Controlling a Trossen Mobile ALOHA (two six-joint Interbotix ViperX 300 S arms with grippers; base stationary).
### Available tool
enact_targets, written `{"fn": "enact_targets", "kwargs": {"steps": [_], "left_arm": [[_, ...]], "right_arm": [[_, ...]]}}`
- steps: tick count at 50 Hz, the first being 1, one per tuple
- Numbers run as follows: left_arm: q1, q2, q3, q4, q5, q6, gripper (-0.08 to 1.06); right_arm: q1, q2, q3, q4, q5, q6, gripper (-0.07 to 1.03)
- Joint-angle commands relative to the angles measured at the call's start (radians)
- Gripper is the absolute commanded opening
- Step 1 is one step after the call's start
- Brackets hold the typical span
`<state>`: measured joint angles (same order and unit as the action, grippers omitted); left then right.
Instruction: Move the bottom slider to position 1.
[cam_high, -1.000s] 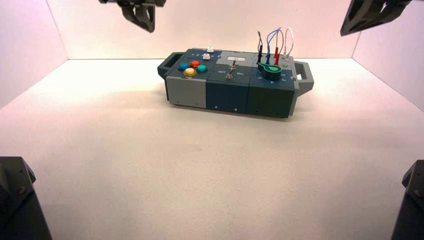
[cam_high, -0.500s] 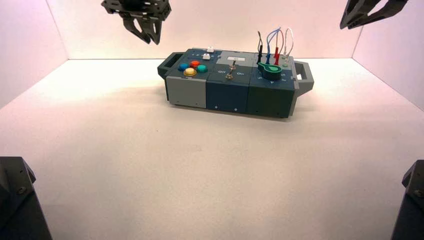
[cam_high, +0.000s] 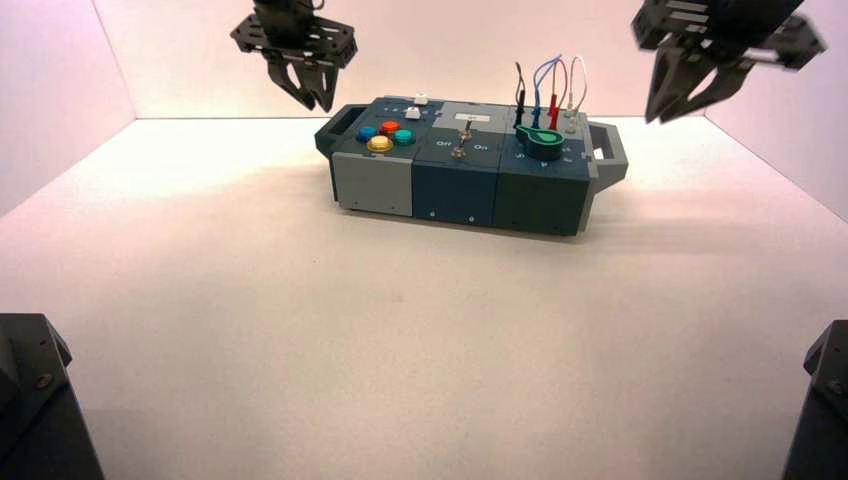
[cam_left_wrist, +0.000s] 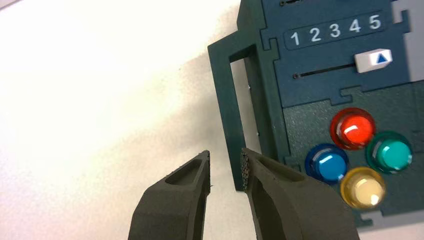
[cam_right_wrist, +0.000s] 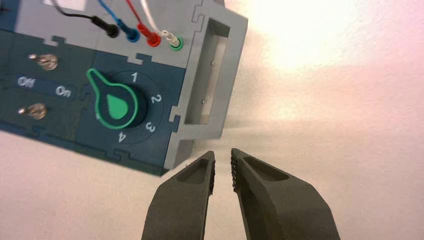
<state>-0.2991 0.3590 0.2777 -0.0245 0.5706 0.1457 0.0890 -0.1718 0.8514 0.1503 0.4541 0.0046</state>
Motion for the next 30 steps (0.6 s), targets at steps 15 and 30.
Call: {"fn": "enact_targets", "kwargs": {"steps": [15,30], "left_arm": [[-0.002,0.031,-0.054,0.000,0.002,0.028,0.36],[-0.002,0.044,-0.077,-0.002,0.003,0.028,0.36]], "right_arm": [[-0.006,0.120,-0.061,0.017,-0.046,0.003,0.33],[-0.006,0.158,-0.103,0.020,-0.057,0.003,0.33]]}}
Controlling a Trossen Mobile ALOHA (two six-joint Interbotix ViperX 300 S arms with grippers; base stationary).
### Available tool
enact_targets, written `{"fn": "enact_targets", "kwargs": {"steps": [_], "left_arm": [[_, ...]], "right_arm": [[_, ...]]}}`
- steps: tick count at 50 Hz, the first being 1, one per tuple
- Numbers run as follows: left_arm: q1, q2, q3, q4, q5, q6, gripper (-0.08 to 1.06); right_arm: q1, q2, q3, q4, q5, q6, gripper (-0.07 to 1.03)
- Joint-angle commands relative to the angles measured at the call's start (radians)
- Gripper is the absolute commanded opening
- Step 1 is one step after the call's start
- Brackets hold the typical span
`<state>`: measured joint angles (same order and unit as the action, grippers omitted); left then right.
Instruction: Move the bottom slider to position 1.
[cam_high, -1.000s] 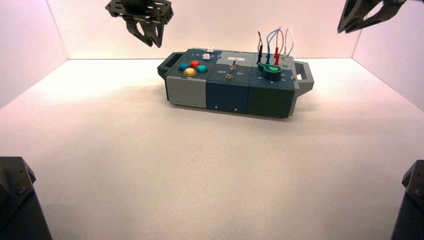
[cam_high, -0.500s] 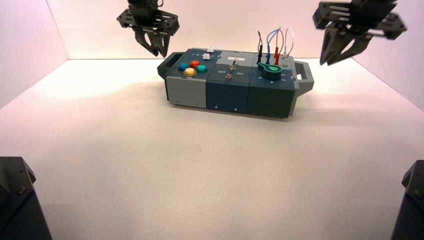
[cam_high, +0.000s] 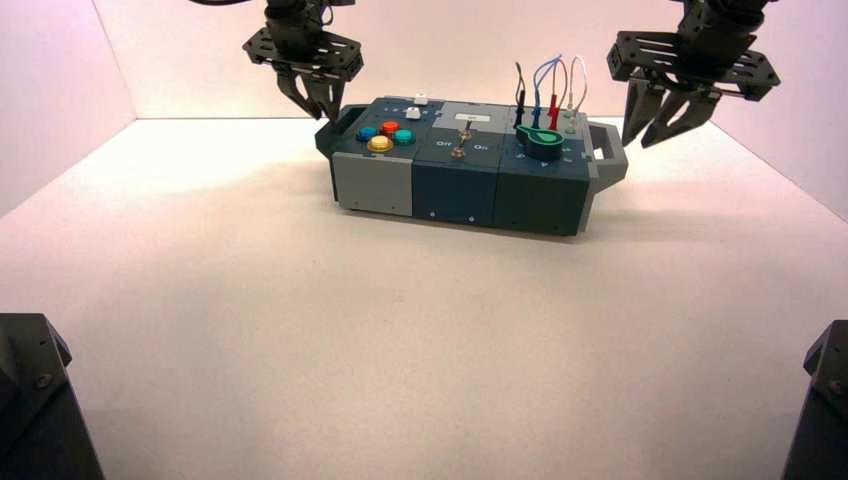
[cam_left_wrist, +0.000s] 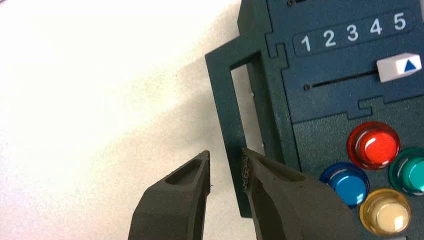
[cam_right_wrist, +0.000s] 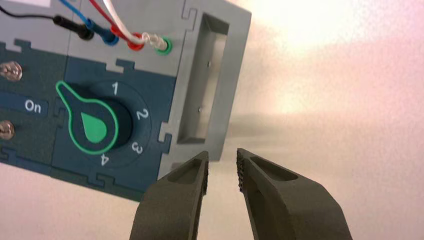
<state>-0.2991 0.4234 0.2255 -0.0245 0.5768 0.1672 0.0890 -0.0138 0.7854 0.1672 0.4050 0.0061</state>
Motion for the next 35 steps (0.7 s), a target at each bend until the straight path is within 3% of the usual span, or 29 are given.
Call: {"fn": "enact_targets", "kwargs": {"steps": [1,35], "left_arm": [[-0.002,-0.020,-0.026,-0.002,-0.002,0.008,0.36],[-0.044,-0.021,-0.055,-0.009,0.020,0.009,0.36]], "right_arm": [[-0.006,0.003,-0.040,0.003,-0.008,0.002,0.33],[-0.005,0.092,-0.094,0.021,-0.012,0.002,0.33]]}}
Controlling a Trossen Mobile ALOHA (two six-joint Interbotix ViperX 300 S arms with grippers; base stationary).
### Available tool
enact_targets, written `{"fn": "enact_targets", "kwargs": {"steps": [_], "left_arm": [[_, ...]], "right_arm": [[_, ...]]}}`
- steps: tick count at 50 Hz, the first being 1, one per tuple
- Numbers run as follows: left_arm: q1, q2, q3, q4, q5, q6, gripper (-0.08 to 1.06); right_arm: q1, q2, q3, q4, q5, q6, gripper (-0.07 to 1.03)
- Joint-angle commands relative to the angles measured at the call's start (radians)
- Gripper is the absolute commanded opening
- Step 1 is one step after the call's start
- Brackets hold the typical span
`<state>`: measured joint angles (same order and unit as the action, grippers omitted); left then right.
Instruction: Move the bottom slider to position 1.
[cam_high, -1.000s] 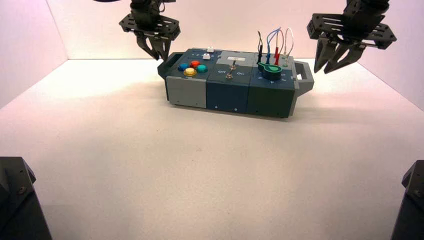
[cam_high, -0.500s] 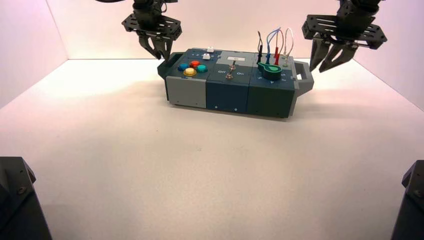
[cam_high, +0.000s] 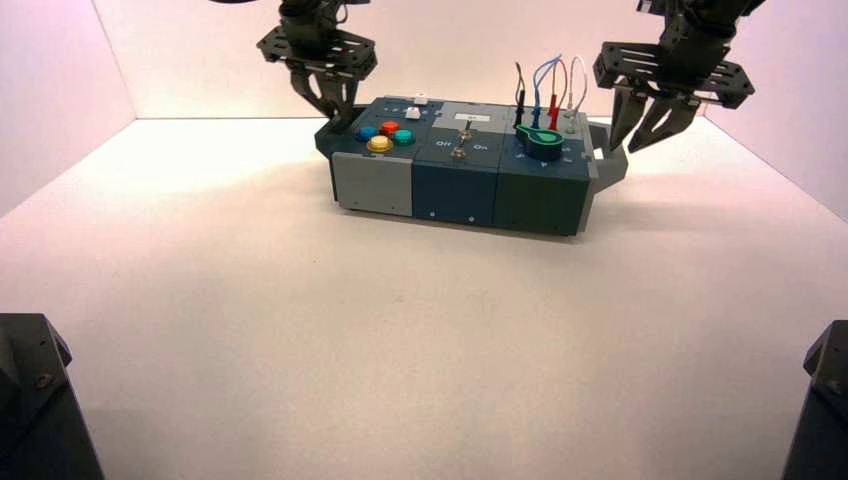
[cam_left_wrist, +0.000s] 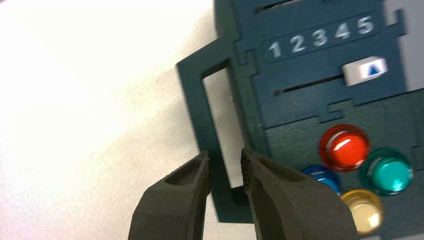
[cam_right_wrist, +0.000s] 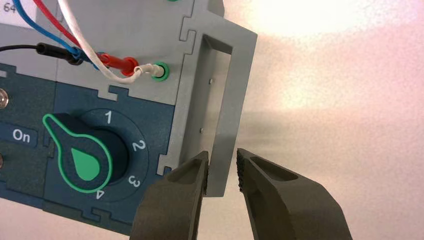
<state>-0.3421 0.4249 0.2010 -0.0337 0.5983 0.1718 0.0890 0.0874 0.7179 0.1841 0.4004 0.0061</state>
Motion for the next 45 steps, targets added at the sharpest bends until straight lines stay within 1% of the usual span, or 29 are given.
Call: {"fn": "enact_targets", "kwargs": {"steps": [1,17,34,45], "left_arm": [[-0.002,-0.023,-0.032,0.000,-0.002,0.005,0.36],[0.006,-0.002,-0.048,0.002,0.009,0.032,0.36],[0.037,0.012,-0.057,0.005,0.014,0.041,0.36],[0.046,0.017,-0.066,0.006,0.028,0.043,0.36]], "right_arm": [[-0.003,-0.009,-0.026,0.003,-0.008,0.002,0.33],[-0.002,0.014,-0.032,0.009,-0.011,0.002,0.33],[0.002,0.031,-0.049,0.011,-0.011,0.002,0.33],[0.002,0.044,-0.055,0.020,-0.011,0.002,0.33]]}}
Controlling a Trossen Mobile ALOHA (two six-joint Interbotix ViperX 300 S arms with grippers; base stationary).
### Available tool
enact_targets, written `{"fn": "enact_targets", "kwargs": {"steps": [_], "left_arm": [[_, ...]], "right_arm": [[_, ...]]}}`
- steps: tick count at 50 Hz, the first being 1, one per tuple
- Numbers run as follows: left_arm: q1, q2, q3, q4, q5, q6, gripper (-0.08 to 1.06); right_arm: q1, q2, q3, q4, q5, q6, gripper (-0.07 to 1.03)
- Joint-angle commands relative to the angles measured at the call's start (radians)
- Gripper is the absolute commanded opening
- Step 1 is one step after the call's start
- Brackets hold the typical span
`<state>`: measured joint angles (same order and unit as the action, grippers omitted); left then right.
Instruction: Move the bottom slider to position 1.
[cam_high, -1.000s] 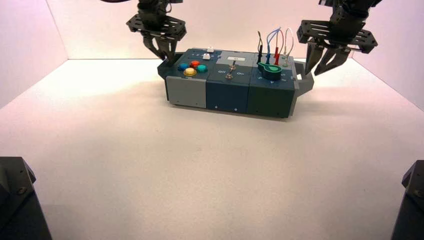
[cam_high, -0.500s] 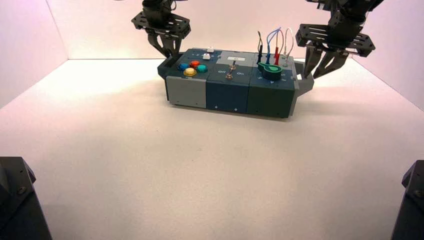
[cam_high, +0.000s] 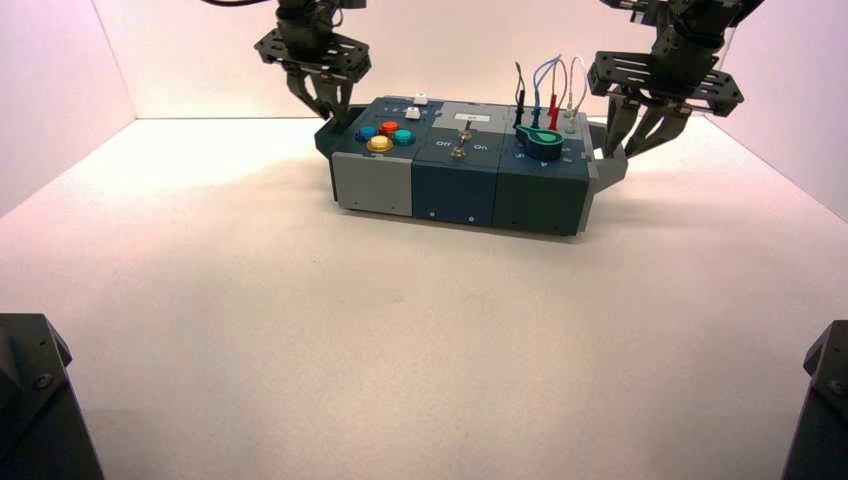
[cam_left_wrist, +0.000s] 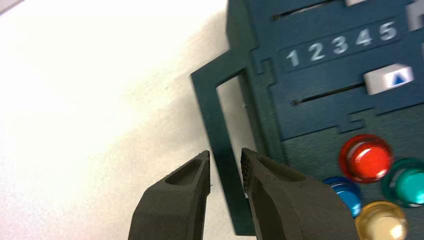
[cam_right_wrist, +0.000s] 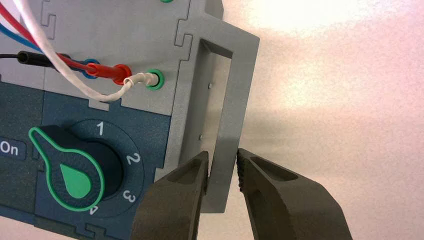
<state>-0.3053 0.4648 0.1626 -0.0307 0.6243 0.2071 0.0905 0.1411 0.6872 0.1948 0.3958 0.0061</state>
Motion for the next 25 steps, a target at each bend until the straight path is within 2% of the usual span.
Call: {"fn": "enact_targets", "kwargs": {"steps": [1,25], "left_arm": [[0.009,-0.021,-0.028,0.003,0.002,0.008,0.36],[0.009,-0.003,-0.028,0.002,0.005,0.009,0.36]], "right_arm": [[0.000,-0.011,-0.025,0.008,-0.006,0.002,0.33],[0.021,0.038,-0.043,0.011,-0.006,0.000,0.33]]}}
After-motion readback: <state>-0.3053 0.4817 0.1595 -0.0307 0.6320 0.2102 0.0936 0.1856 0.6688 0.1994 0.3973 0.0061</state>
